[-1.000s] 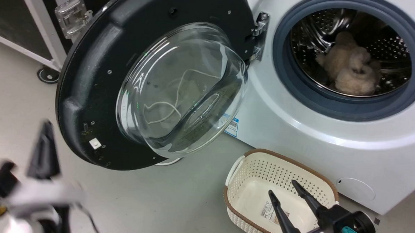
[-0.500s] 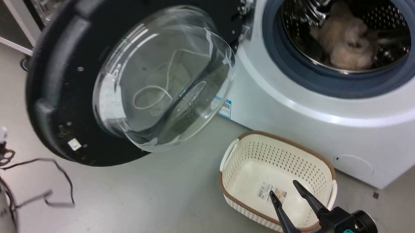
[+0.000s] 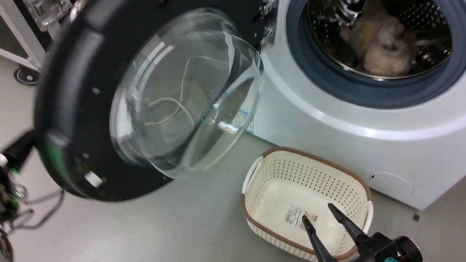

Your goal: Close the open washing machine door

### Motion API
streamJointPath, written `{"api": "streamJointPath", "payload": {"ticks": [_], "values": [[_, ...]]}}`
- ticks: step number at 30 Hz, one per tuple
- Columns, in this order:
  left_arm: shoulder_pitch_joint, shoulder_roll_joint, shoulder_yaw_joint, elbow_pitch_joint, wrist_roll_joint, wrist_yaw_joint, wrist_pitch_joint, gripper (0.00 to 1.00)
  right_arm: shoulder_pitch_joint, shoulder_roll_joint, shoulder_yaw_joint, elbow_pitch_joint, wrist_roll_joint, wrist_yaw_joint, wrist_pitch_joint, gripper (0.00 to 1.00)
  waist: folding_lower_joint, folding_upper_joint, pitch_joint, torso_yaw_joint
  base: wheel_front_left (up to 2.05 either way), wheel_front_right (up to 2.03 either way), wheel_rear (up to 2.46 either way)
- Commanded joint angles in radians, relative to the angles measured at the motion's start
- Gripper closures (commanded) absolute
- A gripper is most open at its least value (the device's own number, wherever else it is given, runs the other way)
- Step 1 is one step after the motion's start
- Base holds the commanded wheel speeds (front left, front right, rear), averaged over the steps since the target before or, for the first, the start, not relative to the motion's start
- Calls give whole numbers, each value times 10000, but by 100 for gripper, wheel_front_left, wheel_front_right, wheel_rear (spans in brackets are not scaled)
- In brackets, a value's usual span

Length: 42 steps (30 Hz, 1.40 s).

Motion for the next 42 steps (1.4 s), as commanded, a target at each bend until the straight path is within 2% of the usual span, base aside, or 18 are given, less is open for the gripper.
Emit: {"api": "streamJointPath", "payload": {"ticks": [1, 5, 10, 13, 16, 19, 23, 28, 35, 36, 42], "values": [[315, -243, -112, -122, -109, -79, 216, 100, 5, 24, -47, 30, 36, 8, -38, 0, 0, 0, -137, -36, 0, 0, 0], [1183, -781, -378, -1043, -511, -180, 1002, 100, 93, 132, -307, 155, 10, 8, -41, 0, 0, 0, -533, -131, 0, 0, 0], [2719, -1724, -914, -2565, -683, -224, 1661, 100, 215, 291, -775, 282, -89, 8, -44, 0, 0, 0, -1012, -425, 0, 0, 0], [3756, -2183, -1422, -3516, -660, -182, 1776, 100, 268, 401, -1199, 302, -198, 8, -45, 0, 0, 0, -1196, -720, 0, 0, 0], [4649, -2387, -2047, -4215, -894, -110, 1643, 100, 293, 495, -1608, 261, -337, 8, -45, 0, 0, 0, -1244, -1124, 0, 0, 0], [5369, -2431, -2999, -4638, -1546, 158, 930, 100, 288, 584, -1928, 186, -315, 8, -42, 0, 0, 0, -1224, -1653, 0, 0, 0], [5924, -2436, -4570, -4973, -2307, 217, -457, 100, 292, 619, -2145, 18, -445, 8, 27, 0, 0, 0, -1104, -2431, 0, 0, 0], [5850, -2438, -6051, -4854, -2922, 159, -1909, 100, 226, 606, -2214, -227, -509, 8, 158, 0, 0, 0, -737, -3489, 0, 0, 0], [4656, -2439, -7392, -4091, -3384, -90, -3357, 100, -47, 593, -2178, -472, -491, 8, 237, 0, 0, 0, 71, -4979, 0, 0, 0], [3873, -2439, -7753, -3664, -3492, -181, -3989, 100, -182, 605, -2183, -512, -458, 8, 221, 0, 0, 0, 482, -5527, 0, 0, 0], [2034, -2439, -8322, -2520, -3623, -266, -5316, 100, -517, 664, -2091, -387, -348, 8, 127, 0, 0, 0, 1248, -6405, 0, 0, 0]]}}
